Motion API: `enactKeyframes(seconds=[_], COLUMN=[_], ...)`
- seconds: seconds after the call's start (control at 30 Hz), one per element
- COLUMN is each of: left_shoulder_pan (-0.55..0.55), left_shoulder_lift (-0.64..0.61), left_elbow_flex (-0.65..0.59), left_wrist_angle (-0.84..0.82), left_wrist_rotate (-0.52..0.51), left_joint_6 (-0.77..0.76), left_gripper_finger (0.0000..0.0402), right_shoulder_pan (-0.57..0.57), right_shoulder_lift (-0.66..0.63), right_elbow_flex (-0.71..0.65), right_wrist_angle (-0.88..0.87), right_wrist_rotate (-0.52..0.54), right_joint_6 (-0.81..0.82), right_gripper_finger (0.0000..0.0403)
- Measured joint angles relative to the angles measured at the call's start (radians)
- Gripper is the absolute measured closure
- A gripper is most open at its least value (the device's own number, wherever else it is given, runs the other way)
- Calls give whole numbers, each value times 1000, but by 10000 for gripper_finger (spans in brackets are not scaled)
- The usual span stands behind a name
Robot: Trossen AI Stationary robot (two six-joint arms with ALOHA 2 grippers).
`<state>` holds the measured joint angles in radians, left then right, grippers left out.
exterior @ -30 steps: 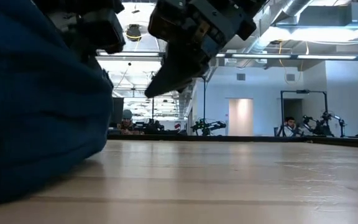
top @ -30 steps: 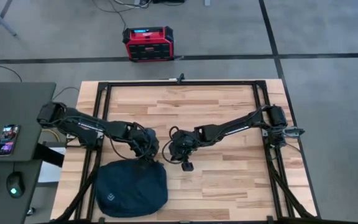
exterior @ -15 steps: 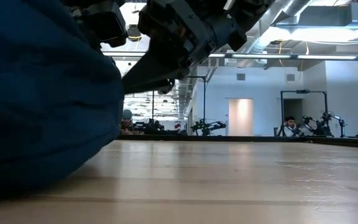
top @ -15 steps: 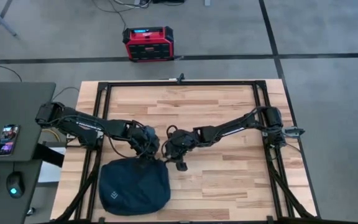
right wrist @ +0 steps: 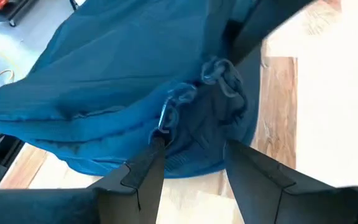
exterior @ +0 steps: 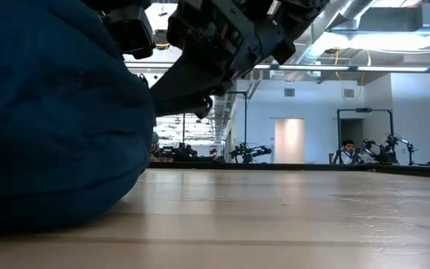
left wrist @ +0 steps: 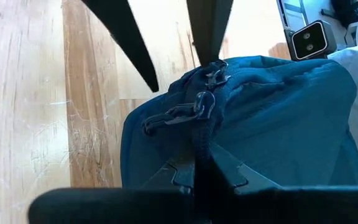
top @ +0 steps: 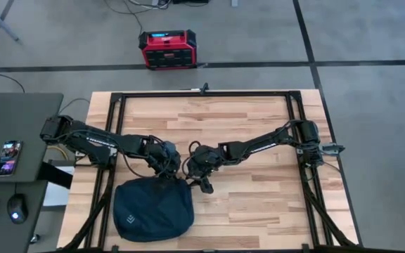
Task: Unpack backpack
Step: Open the backpack
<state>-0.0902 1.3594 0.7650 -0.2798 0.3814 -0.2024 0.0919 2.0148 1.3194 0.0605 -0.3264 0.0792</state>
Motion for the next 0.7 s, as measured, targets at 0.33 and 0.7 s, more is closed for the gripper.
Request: enactKeyframes(seconds=[0.33,0.7], left_shoulder_pan=[0,0], left_shoulder_lift=[0,0], left_elbow_flex=[0,0], left_wrist_angle=[2,7], left_wrist_rotate=[0,-5], left_joint_6=[10,18], left_gripper_finger=[401,401], right_shoulder_pan=[-46,-16], right_shoulder_lift=[-8,0], right_elbow_flex=[0,2], right_wrist_angle=[-11,79], right_wrist_rotate=[-98,-91], right_joint_6=[82,44], right_gripper_finger=[254,255])
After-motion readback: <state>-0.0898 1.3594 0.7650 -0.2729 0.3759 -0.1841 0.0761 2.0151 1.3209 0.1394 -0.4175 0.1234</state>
